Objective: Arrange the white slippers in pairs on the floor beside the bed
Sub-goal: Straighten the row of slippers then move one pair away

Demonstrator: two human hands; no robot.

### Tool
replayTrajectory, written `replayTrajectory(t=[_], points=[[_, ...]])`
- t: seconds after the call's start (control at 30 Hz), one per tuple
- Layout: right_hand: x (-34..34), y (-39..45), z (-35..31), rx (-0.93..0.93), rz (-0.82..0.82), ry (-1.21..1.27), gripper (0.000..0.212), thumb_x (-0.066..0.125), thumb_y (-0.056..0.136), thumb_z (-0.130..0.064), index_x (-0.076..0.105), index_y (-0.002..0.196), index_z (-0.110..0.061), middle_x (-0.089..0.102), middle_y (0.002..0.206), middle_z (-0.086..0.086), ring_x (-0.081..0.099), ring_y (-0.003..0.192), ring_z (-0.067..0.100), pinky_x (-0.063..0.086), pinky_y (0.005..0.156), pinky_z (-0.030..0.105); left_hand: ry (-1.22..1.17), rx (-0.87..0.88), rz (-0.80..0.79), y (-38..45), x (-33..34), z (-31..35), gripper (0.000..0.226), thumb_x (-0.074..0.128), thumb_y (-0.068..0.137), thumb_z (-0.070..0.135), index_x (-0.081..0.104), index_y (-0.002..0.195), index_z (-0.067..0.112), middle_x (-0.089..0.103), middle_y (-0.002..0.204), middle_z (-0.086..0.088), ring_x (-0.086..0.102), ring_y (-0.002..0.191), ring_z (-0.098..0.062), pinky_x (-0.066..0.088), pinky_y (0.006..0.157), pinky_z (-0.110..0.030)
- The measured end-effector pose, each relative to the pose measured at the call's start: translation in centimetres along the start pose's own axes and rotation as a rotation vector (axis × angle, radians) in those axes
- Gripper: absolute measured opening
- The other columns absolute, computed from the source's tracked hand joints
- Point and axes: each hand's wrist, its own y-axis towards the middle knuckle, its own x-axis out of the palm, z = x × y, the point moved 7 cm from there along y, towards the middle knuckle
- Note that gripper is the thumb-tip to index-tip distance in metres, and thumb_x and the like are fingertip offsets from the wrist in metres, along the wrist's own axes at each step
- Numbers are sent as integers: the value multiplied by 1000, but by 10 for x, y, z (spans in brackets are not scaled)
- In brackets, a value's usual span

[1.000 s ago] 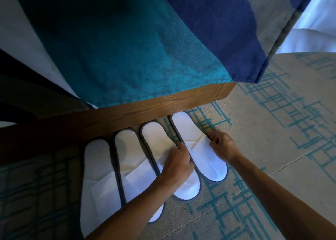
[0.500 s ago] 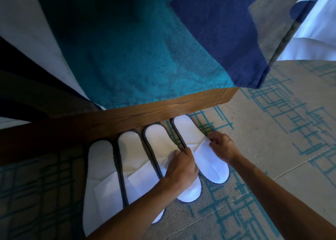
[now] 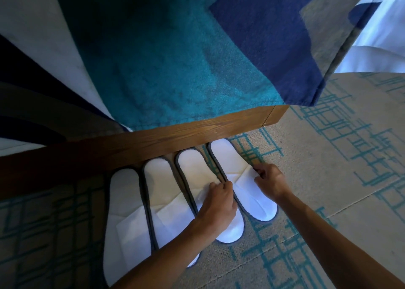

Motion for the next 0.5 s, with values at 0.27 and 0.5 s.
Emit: replayTrajectory(t=[0.27,0.5], points=[[9,5,24,51,1,-41,43,54,75,-1,62,114,-17,64,106,13,60,87,29,40,72,24,26,-41,103,-2,4,-6,23,43,92,27,49,108,12,54,110,-9,48,102,-26,41,96,-40],[19,9,43,105,-33,-62,49,51,67,-16,62,114,-26,62,94,16,59,84,33,38,71,27,8,-9,86,1,5,-7,21,42,92,28,49,103,11,54,104,-9,45,98,-23,40,96,-37]])
